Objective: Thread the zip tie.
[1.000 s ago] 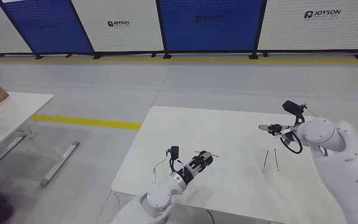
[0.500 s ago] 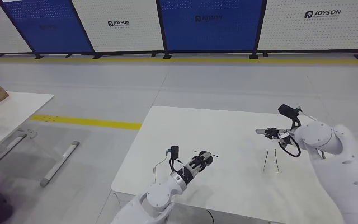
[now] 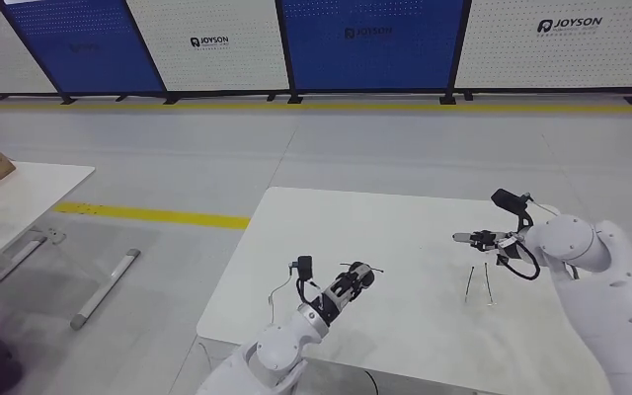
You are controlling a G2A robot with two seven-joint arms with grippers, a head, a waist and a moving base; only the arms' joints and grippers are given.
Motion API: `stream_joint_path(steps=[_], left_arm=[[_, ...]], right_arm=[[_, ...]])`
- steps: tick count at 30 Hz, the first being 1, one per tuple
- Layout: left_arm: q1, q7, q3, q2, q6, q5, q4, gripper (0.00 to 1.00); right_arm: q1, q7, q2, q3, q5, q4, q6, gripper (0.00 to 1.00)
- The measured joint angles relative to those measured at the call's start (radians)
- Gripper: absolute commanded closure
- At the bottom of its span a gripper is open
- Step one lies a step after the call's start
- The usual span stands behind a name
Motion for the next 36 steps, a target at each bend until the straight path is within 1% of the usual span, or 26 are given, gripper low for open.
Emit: stream_joint_path(steps=[3, 4, 6, 7, 9, 10, 12, 14, 16, 18, 19, 20, 30, 31, 33, 36], left_arm=[[0.055, 0.012, -0.028, 0.009, -0.042, 0.051, -0.083, 1.00], [0.084, 0.022, -0.037, 0.013, -0.057, 0.081, -0.126, 1.00], [0.130, 0.032, -0.048, 0.019, -0.077, 0.130, -0.195, 1.00], [0.162, 0.038, -0.054, 0.023, -0.089, 0.164, -0.241, 1.00], [0.207, 0.048, -0.062, 0.028, -0.109, 0.215, -0.309, 1.00], [0.237, 0.056, -0.065, 0.031, -0.123, 0.251, -0.352, 1.00], [0.284, 0.070, -0.067, 0.035, -0.143, 0.310, -0.414, 1.00], [0.318, 0.081, -0.066, 0.038, -0.152, 0.356, -0.452, 1.00], [0.345, 0.093, -0.063, 0.039, -0.156, 0.390, -0.477, 1.00], [0.355, 0.107, -0.063, 0.039, -0.147, 0.402, -0.482, 1.00], [0.356, 0.122, -0.064, 0.039, -0.131, 0.403, -0.481, 1.00], [0.356, 0.127, -0.064, 0.038, -0.125, 0.403, -0.480, 1.00], [0.355, 0.127, -0.064, 0.038, -0.126, 0.402, -0.479, 1.00], [0.353, 0.127, -0.064, 0.038, -0.124, 0.401, -0.480, 1.00], [0.338, 0.132, -0.065, 0.036, -0.115, 0.389, -0.488, 1.00], [0.317, 0.150, -0.078, 0.034, -0.099, 0.363, -0.524, 1.00]], right_arm=[[0.000, 0.000, 0.000, 0.000, 0.000, 0.000, 0.000, 0.00], [0.000, 0.000, 0.000, 0.000, 0.000, 0.000, 0.000, 0.00], [0.000, 0.000, 0.000, 0.000, 0.000, 0.000, 0.000, 0.00], [0.000, 0.000, 0.000, 0.000, 0.000, 0.000, 0.000, 0.00], [0.000, 0.000, 0.000, 0.000, 0.000, 0.000, 0.000, 0.00], [0.000, 0.000, 0.000, 0.000, 0.000, 0.000, 0.000, 0.00], [0.000, 0.000, 0.000, 0.000, 0.000, 0.000, 0.000, 0.00], [0.000, 0.000, 0.000, 0.000, 0.000, 0.000, 0.000, 0.00], [0.000, 0.000, 0.000, 0.000, 0.000, 0.000, 0.000, 0.00], [0.000, 0.000, 0.000, 0.000, 0.000, 0.000, 0.000, 0.00], [0.000, 0.000, 0.000, 0.000, 0.000, 0.000, 0.000, 0.00], [0.000, 0.000, 0.000, 0.000, 0.000, 0.000, 0.000, 0.00], [0.000, 0.000, 0.000, 0.000, 0.000, 0.000, 0.000, 0.00], [0.000, 0.000, 0.000, 0.000, 0.000, 0.000, 0.000, 0.00], [0.000, 0.000, 0.000, 0.000, 0.000, 0.000, 0.000, 0.00], [0.000, 0.000, 0.000, 0.000, 0.000, 0.000, 0.000, 0.00]])
